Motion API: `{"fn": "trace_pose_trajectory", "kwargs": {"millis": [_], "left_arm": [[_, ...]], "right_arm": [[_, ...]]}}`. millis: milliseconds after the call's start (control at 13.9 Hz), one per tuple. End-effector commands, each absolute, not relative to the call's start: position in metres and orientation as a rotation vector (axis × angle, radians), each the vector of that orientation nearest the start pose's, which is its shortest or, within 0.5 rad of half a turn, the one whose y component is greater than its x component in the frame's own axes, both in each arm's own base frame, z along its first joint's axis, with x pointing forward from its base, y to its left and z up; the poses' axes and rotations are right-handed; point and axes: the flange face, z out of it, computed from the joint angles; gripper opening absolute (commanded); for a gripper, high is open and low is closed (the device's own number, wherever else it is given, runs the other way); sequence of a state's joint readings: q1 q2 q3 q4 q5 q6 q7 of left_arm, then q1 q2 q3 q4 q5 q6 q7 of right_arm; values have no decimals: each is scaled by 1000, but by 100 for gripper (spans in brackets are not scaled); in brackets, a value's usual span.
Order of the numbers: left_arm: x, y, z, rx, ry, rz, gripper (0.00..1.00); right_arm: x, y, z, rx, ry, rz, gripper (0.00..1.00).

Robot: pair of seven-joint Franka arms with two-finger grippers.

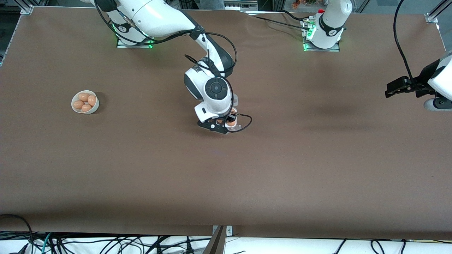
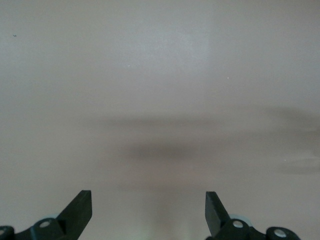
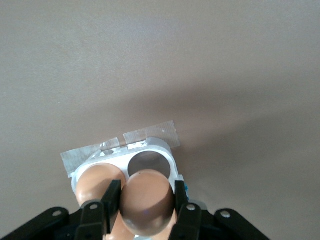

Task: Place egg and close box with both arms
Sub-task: 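Lower the egg into the empty box slot with the right gripper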

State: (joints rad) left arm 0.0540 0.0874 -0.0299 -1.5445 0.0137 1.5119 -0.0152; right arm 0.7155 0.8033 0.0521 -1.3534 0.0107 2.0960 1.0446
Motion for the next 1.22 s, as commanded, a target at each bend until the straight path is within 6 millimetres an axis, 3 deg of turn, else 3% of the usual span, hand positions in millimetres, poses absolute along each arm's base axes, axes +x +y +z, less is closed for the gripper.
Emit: {"fn": "trace_pose_trajectory", "kwargs": {"millis": [0, 72, 216, 288, 576, 792, 1152], "left_arm": [[574, 12, 588, -3138, -41, 195, 100], [574, 12, 588, -3138, -41, 195, 100], [574, 9, 587, -3138, -36, 197, 100], [574, 8, 587, -3138, -34, 197, 100], [574, 7, 587, -3139, -29, 198, 100], [575, -8, 585, -3138, -2, 202, 100], [564, -66, 573, -3125, 150, 346, 100]], "right_arm": [[534, 509, 241, -3098, 496, 127, 38], [534, 510, 239, -3091, 502, 128, 42], [533, 513, 239, -3084, 499, 117, 73], [534, 512, 239, -3083, 505, 113, 100], [538, 510, 246, -3079, 484, 99, 100], [558, 494, 260, -3060, 528, 67, 100], [596, 455, 279, -3031, 625, 28, 100]]}}
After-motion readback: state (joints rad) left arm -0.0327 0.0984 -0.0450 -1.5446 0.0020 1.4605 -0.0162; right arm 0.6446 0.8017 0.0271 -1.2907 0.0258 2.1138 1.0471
